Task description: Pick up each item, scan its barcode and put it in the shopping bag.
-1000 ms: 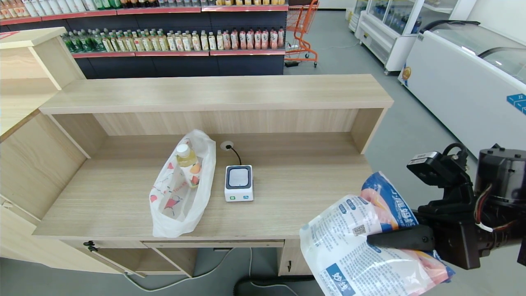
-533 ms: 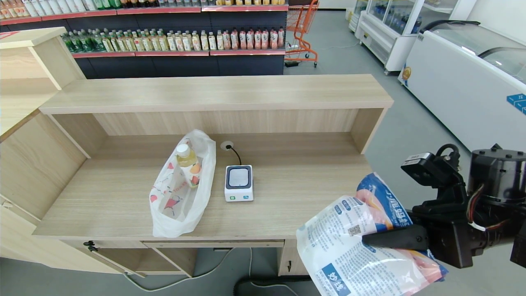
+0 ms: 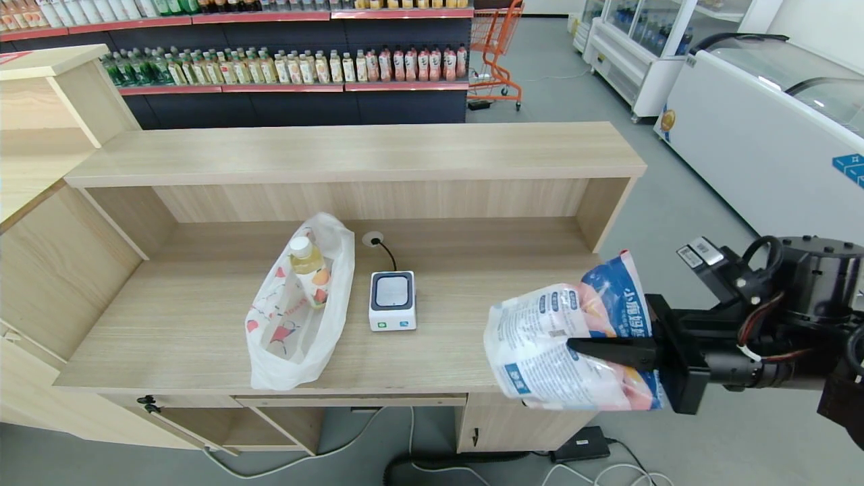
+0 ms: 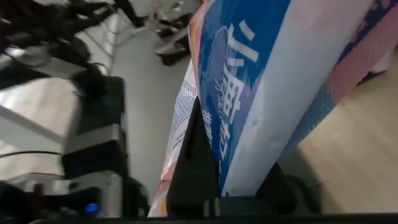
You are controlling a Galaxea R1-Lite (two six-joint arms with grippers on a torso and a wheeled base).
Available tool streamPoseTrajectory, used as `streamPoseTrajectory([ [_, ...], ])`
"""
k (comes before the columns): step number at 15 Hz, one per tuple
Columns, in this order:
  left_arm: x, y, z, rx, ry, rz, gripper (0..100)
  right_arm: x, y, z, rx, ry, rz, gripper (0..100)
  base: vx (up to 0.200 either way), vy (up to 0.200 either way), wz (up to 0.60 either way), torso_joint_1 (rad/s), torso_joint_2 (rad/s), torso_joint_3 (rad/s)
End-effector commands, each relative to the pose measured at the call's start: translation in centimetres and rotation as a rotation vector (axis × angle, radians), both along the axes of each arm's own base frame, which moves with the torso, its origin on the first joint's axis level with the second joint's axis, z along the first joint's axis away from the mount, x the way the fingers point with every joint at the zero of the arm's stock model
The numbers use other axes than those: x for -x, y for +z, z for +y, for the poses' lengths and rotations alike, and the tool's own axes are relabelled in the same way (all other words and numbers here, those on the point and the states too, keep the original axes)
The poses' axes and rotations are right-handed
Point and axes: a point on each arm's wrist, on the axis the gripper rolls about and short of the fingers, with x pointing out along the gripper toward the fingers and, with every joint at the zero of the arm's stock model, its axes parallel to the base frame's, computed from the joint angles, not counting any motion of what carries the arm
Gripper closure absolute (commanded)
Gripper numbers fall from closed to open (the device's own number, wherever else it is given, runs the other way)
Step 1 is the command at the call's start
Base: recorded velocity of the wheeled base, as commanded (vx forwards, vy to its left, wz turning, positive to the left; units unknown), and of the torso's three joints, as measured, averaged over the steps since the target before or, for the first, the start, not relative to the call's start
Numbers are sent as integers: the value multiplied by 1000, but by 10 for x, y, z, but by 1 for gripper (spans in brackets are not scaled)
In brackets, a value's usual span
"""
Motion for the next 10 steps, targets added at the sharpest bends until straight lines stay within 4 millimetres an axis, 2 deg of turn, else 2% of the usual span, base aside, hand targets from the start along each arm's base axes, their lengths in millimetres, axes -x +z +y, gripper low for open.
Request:
streamPoseTrajectory([
  [1, 0, 0, 0, 0, 0, 0, 0, -16, -15, -9, 108, -153, -113, 100, 0, 0, 0, 0, 0, 0],
  [2, 0, 0, 0, 0, -2, 1, 0, -20, -24, -14, 250, -290, -234, 100, 0, 0, 0, 0, 0, 0],
  [4, 0, 0, 0, 0, 0, 1, 0, -24, -27, -15, 292, -370, -305, 100, 0, 0, 0, 0, 0, 0],
  [5, 0, 0, 0, 0, 0, 0, 0, -39, -32, -16, 299, -439, -423, 100, 0, 0, 0, 0, 0, 0],
  [7, 0, 0, 0, 0, -2, 1, 0, -51, -33, -17, 252, -480, -552, 100, 0, 0, 0, 0, 0, 0],
  [10, 0, 0, 0, 0, -2, 1, 0, -45, -32, -17, 237, -472, -579, 100, 0, 0, 0, 0, 0, 0],
])
